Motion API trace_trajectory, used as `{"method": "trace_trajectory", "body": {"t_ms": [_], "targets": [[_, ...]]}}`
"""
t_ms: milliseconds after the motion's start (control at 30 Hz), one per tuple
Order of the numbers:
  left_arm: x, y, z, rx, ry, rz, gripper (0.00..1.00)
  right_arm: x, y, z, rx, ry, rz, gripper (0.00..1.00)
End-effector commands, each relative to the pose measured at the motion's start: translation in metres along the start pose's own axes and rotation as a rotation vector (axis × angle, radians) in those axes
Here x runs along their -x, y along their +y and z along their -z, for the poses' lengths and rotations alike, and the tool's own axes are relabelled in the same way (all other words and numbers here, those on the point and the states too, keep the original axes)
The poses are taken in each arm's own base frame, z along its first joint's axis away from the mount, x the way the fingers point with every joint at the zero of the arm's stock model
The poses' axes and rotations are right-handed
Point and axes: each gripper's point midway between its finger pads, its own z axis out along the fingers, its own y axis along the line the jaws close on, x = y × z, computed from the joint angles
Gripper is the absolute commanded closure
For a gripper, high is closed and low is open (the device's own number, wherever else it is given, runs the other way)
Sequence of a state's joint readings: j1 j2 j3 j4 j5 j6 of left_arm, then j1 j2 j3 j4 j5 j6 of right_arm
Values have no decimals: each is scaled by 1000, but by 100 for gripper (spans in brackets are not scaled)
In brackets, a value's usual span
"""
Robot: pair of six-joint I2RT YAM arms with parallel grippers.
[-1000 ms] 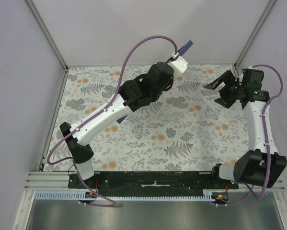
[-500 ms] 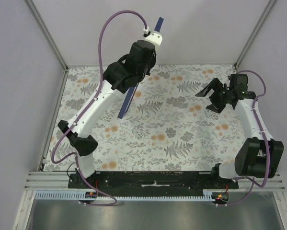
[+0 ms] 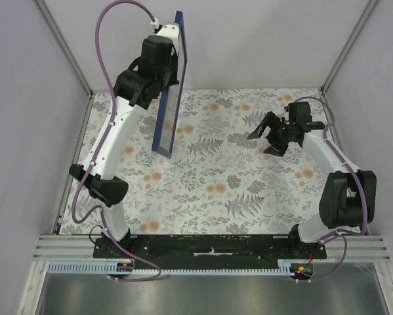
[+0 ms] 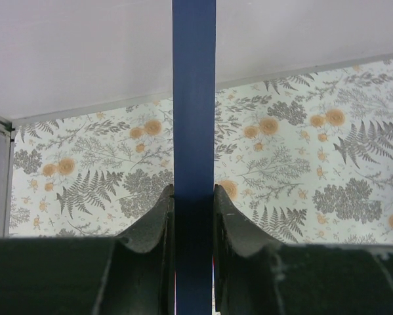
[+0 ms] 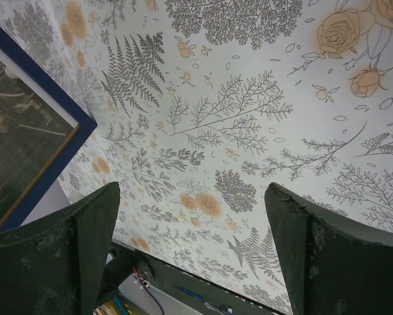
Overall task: Put the photo into the frame
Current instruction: Turn over the photo frame.
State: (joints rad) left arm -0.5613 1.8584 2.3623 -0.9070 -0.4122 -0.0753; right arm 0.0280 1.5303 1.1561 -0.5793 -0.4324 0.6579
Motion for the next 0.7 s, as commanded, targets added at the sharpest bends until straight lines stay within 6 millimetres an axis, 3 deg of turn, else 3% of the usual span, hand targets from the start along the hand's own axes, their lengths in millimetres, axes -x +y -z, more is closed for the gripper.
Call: {"method": "trace_trajectory", "body": {"t_ms": [0,367,667], "targets": [[21,28,-10,-13,-46,122,98,2,6,-10,5,-8,39,2],[5,63,-25,2,8,173,98,-7,6,-25,-4,31,55,2],[-23,73,-37,0,92,207,98,-12,6,-33,-2,53,63,3]]}}
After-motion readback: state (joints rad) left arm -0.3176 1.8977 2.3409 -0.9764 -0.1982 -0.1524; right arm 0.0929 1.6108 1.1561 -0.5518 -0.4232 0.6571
